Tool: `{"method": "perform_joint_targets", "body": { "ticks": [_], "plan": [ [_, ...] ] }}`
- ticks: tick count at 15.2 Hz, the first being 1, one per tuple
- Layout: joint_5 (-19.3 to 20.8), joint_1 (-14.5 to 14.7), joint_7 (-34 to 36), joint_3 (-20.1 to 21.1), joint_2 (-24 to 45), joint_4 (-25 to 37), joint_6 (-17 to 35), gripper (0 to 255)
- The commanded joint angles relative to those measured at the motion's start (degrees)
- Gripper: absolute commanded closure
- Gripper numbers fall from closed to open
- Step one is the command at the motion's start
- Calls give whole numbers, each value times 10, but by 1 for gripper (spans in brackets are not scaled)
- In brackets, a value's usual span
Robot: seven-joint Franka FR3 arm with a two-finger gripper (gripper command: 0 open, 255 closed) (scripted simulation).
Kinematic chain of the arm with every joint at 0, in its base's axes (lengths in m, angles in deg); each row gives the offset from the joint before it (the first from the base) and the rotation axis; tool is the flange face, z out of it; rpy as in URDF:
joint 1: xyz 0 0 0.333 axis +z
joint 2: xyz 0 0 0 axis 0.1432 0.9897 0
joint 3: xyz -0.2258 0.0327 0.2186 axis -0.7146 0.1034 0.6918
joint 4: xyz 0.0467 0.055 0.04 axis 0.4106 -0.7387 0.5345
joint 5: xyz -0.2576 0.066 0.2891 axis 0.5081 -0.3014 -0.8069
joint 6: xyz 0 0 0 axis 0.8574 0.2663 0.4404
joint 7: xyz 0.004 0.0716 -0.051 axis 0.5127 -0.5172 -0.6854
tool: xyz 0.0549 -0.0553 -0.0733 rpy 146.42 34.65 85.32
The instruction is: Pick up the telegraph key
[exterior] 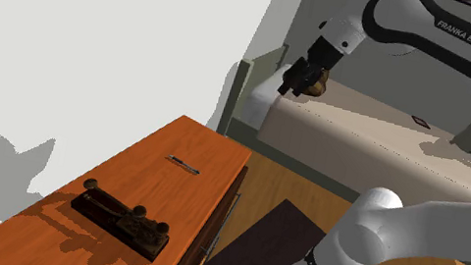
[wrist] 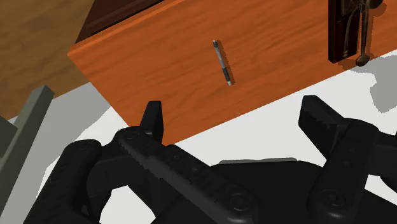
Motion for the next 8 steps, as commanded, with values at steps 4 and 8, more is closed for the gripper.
{"method": "perform_joint_targets", "body": {
  "ticks": [4,8],
  "plan": [
    [-10,12,23,35,20,-15,27,0],
    [-21,28,55,81,54,-27,64,0]
  ]
}}
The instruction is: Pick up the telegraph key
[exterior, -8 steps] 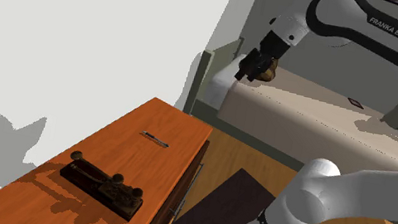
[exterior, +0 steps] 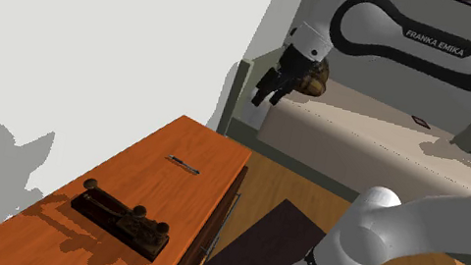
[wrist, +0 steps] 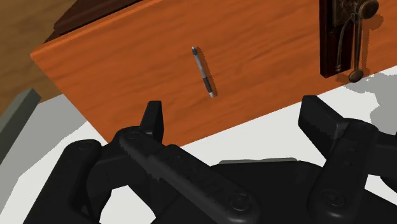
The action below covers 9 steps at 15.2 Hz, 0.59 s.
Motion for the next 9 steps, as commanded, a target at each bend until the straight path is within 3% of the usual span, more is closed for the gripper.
{"method": "perform_joint_targets", "body": {
  "ticks": [1,9],
  "plan": [
    [-6,8,17,25,18,-7,21,0],
    [-14,33,84,116,119,-1,93,0]
  ]
}}
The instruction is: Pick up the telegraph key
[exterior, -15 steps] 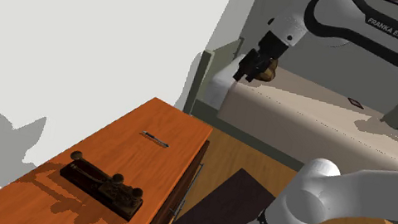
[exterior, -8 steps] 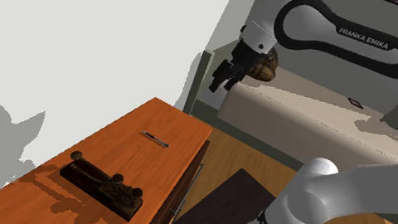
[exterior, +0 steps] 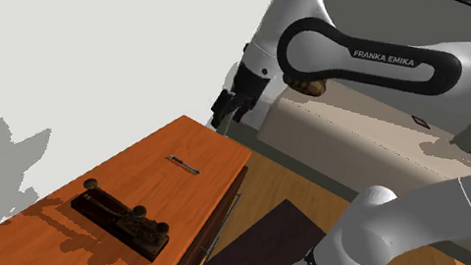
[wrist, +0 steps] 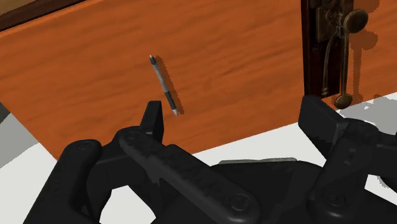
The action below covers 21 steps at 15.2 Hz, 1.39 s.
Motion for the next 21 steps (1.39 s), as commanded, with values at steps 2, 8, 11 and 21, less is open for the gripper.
{"method": "perform_joint_targets", "body": {
  "ticks": [2,8,11,21],
  "plan": [
    [1,9,31,37,41,5,28,0],
    [27,20,94,102,145,39,74,0],
    [51,24,130,133,203,63,92,0],
    [186,75,271,187,425,180,118,0]
  ]
}}
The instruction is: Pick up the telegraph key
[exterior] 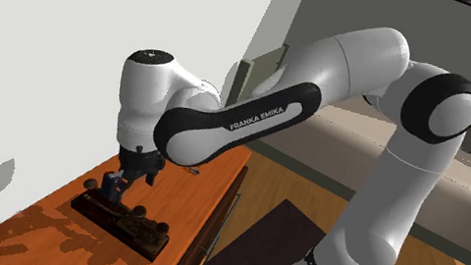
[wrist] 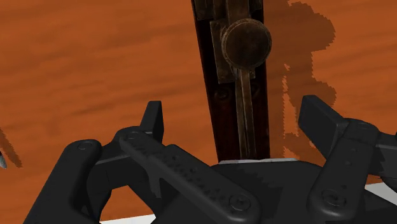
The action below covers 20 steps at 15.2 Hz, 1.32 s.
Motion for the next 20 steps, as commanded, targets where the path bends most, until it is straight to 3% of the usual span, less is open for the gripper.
{"method": "perform_joint_targets", "body": {
  "ticks": [1,10,11,20],
  "plan": [
    [23,14,21,1,37,24,-2,0],
    [49,23,39,-9,71,3,47,0],
    [48,22,38,-8,70,2,47,255],
    [49,23,39,-9,71,4,47,255]
  ]
}}
